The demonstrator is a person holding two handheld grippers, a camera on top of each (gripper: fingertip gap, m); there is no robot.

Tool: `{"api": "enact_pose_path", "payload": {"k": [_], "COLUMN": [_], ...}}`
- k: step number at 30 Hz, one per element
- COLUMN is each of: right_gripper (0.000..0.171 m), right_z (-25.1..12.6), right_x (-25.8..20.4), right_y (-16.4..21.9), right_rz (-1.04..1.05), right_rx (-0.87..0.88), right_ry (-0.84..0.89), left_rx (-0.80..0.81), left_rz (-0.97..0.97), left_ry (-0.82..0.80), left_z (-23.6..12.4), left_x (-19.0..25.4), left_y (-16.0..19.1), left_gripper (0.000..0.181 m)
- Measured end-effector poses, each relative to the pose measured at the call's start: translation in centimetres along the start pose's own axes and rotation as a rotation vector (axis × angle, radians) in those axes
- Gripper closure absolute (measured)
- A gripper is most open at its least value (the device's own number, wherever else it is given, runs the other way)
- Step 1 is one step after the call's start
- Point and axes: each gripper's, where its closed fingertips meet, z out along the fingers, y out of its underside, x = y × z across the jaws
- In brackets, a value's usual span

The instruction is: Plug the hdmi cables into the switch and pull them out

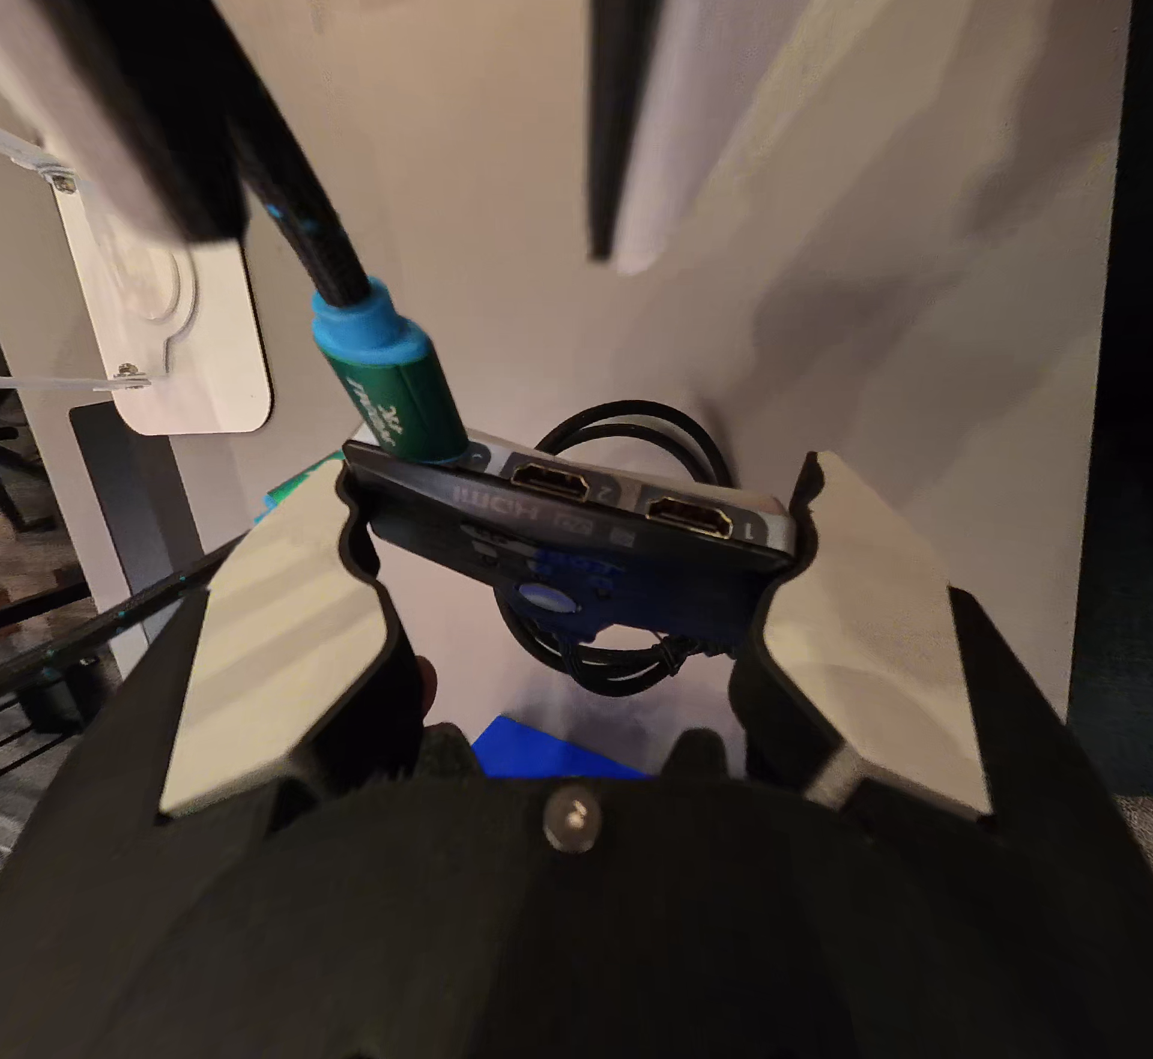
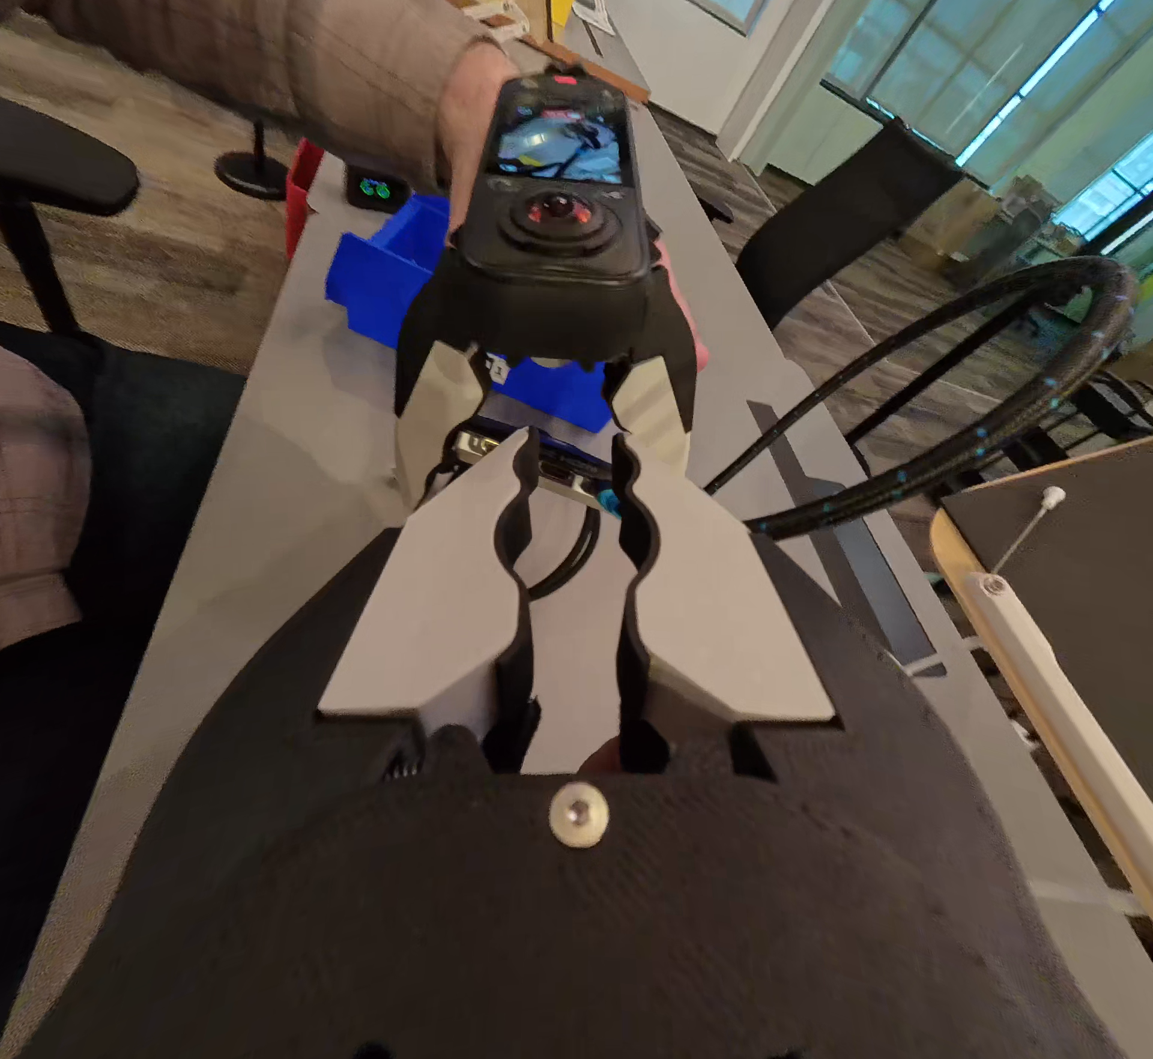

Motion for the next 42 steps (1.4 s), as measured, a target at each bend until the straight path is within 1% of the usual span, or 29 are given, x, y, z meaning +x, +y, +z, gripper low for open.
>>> {"api": "enact_pose_path", "payload": {"k": [3,8,13,16,21,24,25,26,27,29,30,34,36,39,42], "right_gripper": [0.15,0.149,0.151,0.153,0.154,0.155,0.152,0.151,0.15,0.152,0.156,0.157,0.155,0.153,0.14], "right_z": [0.8,1.6,1.3,1.4,1.6,1.9,2.0,2.2,2.4,2.7,2.8,2.7,2.3,1.9,2.1], "right_x": [0.5,0.9,1.4,2.2,3.3,3.5,3.5,3.4,3.2,3.0,3.0,2.9,2.9,2.7,1.4], "right_y": [1.0,2.4,1.1,2.2,4.6,6.4,6.7,7.0,7.3,7.6,8.1,10.6,12.5,14.0,14.9], "right_rz": [-0.009,-0.127,-0.157,-0.195,-0.137,-0.055,-0.03,-0.005,0.033,0.091,0.11,0.209,0.215,0.23,0.245], "right_rx": [-0.043,-0.12,-0.046,-0.073,-0.158,-0.22,-0.217,-0.209,-0.198,-0.16,-0.162,-0.189,-0.249,-0.289,-0.342], "right_ry": [0.041,0.123,0.153,0.203,0.254,0.228,0.217,0.205,0.184,0.155,0.149,0.116,0.119,0.112,0.04], "left_rx": [-0.046,-0.148,-0.196,-0.23,-0.252,-0.263,-0.245,-0.195,-0.157,-0.154,-0.167,-0.243,-0.212,-0.202,-0.171], "left_rz": [-0.001,0.009,0.022,0.019,0.001,0.0,0.021,0.055,0.06,0.006,-0.019,0.003,-0.036,-0.044,-0.045], "left_ry": [-0.03,-0.092,-0.125,-0.147,-0.175,-0.199,-0.221,-0.316,-0.435,-0.34,-0.299,-0.258,-0.25,-0.284,-0.312], "left_z": [0.1,0.2,0.3,0.2,0.2,0.3,0.1,-0.7,-1.4,-0.6,0.2,3.7,4.6,4.7,4.7], "left_x": [-0.3,-0.7,-1.1,-1.5,-2.0,-2.4,-2.5,-3.6,-5.2,-4.6,-4.2,-2.4,-2.0,-2.2,-2.0], "left_y": [0.4,1.4,1.8,2.0,2.5,2.7,2.3,1.4,0.8,1.4,2.0,4.7,5.1,5.4,5.2], "left_gripper": [0.056,0.056,0.056,0.056,0.056,0.059,0.074,0.139,0.159,0.158,0.158,0.16,0.16,0.16,0.161]}}
